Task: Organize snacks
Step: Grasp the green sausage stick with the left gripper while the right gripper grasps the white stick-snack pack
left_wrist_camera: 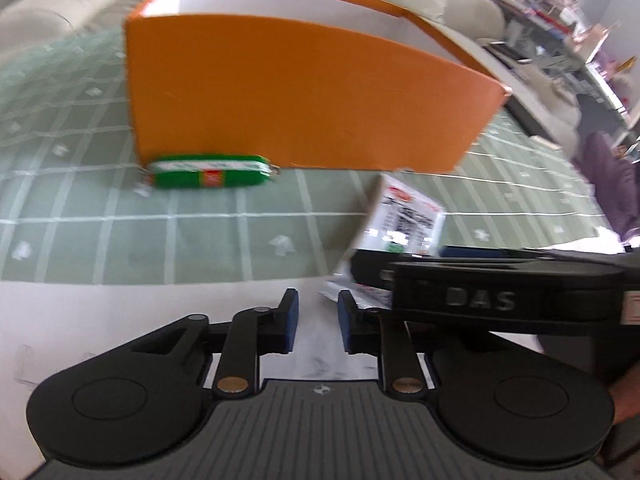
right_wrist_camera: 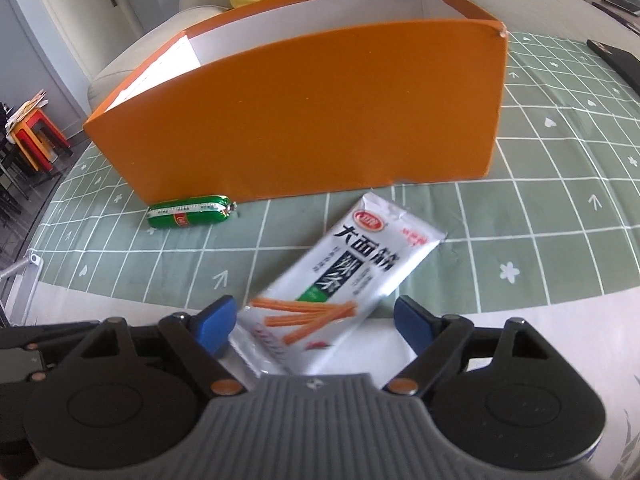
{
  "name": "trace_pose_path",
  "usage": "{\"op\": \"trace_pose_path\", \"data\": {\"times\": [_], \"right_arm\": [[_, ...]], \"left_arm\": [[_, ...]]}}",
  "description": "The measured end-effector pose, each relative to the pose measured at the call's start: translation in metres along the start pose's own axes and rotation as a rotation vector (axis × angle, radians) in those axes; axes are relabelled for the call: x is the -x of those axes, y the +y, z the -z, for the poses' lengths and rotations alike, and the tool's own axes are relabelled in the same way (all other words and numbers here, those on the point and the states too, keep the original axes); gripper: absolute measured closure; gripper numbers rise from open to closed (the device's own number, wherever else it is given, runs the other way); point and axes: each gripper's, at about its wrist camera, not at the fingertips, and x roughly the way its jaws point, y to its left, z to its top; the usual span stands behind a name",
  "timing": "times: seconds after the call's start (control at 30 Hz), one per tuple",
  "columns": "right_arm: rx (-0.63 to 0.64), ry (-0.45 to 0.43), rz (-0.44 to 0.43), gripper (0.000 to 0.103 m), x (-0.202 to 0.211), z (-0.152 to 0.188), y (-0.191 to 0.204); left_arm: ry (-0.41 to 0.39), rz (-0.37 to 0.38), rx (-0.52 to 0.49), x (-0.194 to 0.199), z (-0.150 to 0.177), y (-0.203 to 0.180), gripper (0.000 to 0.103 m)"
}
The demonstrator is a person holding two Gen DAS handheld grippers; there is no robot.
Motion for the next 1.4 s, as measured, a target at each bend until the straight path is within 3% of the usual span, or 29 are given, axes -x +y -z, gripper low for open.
{"op": "trace_pose_path", "data": {"times": [0.17, 0.47, 0.63, 0.73, 0.87, 0.93, 1.0, 1.07, 1.13, 1.23, 1.33, 1.4], "right_arm": [[0.028, 0.003, 0.011, 0.024, 0.000, -0.001, 0.001], [0.093, -0.024, 0.062, 0.024, -0.009, 0.001, 0.011], [0.110, -0.045, 0.086, 0.025, -0.013, -0.001, 0.014], [0.104, -0.054, 0.091, 0.034, -0.010, -0.002, 0.011], [0.090, -0.047, 0.085, 0.055, -0.004, -0.006, 0.002], [0.112, -0.047, 0.095, 0.068, 0.000, -0.006, 0.001], [0.143, -0.052, 0.117, 0.088, 0.002, -0.005, 0.002], [0.156, -0.055, 0.125, 0.098, 0.003, -0.005, 0.002], [0.155, -0.058, 0.125, 0.100, 0.003, -0.006, 0.000], [0.165, -0.066, 0.133, 0.102, 0.003, -0.006, 0.002], [0.180, -0.073, 0.132, 0.102, 0.002, -0.005, 0.005], [0.183, -0.078, 0.125, 0.102, 0.001, -0.005, 0.006]], "left_arm": [[0.037, 0.110, 0.009, -0.007, 0.000, -0.004, 0.085], [0.061, 0.149, 0.008, -0.009, 0.000, -0.005, 0.085], [0.054, 0.127, 0.020, -0.006, 0.000, -0.003, 0.085], [0.046, 0.100, 0.046, -0.003, -0.002, 0.003, 0.084], [0.029, 0.055, 0.097, 0.003, -0.005, 0.017, 0.080], [0.008, 0.026, 0.130, 0.007, -0.006, 0.025, 0.079], [-0.020, 0.000, 0.153, 0.011, -0.010, 0.030, 0.079], [-0.058, -0.036, 0.145, 0.013, -0.015, 0.033, 0.074], [-0.096, -0.089, 0.103, 0.014, -0.021, 0.032, 0.058], [-0.153, -0.168, 0.043, 0.014, -0.032, 0.035, 0.051], [-0.189, -0.156, 0.114, 0.011, -0.041, 0.052, 0.039], [-0.211, -0.137, 0.171, 0.007, -0.046, 0.064, 0.039]]}}
